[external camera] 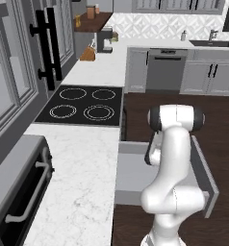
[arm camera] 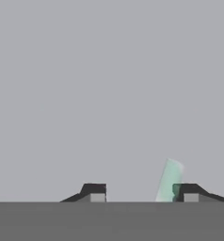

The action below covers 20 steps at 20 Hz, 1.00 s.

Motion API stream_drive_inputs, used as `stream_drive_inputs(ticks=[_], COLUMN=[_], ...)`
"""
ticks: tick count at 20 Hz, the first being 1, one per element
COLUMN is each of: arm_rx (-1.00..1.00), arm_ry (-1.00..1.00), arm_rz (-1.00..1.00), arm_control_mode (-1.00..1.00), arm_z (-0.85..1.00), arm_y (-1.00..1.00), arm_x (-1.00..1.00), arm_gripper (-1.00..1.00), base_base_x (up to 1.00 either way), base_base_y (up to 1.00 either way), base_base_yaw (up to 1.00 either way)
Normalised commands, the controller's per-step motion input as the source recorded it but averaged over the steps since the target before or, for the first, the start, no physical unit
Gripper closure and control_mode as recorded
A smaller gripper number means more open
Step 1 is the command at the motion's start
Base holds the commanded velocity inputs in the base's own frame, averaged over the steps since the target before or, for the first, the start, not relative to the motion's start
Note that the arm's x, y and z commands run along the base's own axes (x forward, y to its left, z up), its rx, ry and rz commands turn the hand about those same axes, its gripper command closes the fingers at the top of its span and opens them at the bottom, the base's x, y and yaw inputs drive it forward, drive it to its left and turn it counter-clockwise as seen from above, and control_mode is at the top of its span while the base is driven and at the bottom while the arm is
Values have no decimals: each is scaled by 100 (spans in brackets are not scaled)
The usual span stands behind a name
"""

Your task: Take a straw from the drawer in front and place it inside the glass cup on the dining counter.

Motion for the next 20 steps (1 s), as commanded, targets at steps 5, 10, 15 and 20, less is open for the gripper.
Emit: stream_drive_inputs(ticks=[5,10,15,20], arm_rx=[11,3,0,-1], arm_ry=[-15,-16,-11,7], arm_rz=[0,-1,-9,-14], arm_control_mode=[-100,-100,-100,-100], arm_z=[-87,-100,-93,-27], arm_y=[-34,-8,0,0], arm_x=[-27,-28,-12,18], arm_gripper=[100,100,100,100], base_base_x=[0,0,0,0], base_base_y=[0,0,0,0], base_base_yaw=[0,0,0,0])
